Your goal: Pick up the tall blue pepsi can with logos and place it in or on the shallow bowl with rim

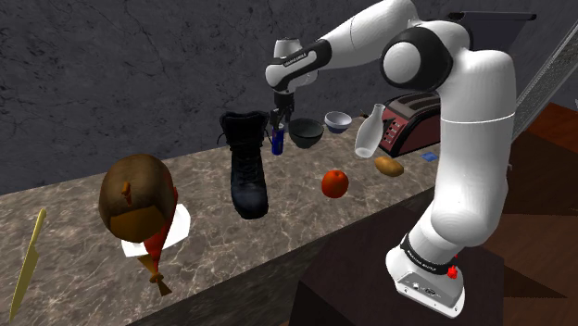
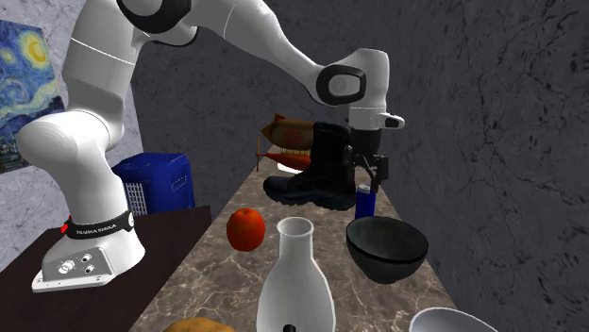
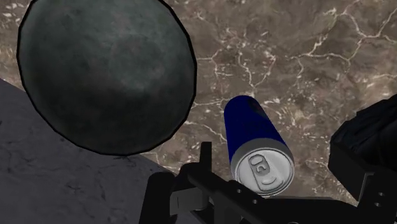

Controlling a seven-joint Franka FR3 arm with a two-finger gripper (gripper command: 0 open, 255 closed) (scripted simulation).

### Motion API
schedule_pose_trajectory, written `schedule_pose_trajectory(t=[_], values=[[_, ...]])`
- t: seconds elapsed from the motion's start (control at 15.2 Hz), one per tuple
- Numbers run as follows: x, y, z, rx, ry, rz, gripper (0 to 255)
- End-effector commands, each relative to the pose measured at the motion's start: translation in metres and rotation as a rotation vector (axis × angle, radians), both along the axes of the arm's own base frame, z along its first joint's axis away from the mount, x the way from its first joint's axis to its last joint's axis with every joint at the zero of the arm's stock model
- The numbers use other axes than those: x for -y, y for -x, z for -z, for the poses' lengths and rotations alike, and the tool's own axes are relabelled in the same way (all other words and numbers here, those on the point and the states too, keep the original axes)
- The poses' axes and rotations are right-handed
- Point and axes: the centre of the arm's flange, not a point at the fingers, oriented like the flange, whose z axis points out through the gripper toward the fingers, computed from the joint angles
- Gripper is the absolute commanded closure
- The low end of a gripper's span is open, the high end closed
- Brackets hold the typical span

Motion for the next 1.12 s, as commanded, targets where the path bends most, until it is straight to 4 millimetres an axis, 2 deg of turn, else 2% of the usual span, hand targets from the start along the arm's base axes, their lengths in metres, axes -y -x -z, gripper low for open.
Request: schedule_pose_trajectory(t=[0.0, 0.33, 0.79, 0.86, 1.06], values=[[0.002, -0.003, 0.010, 0.001, -0.001, -0.001, 0], [0.002, -0.003, 0.034, 0.001, -0.001, -0.001, 0], [0.002, -0.003, 0.034, 0.001, -0.001, -0.001, 0], [0.002, -0.003, 0.034, 0.001, -0.001, -0.001, 255], [0.002, -0.003, 0.034, 0.001, -0.001, -0.001, 255]])
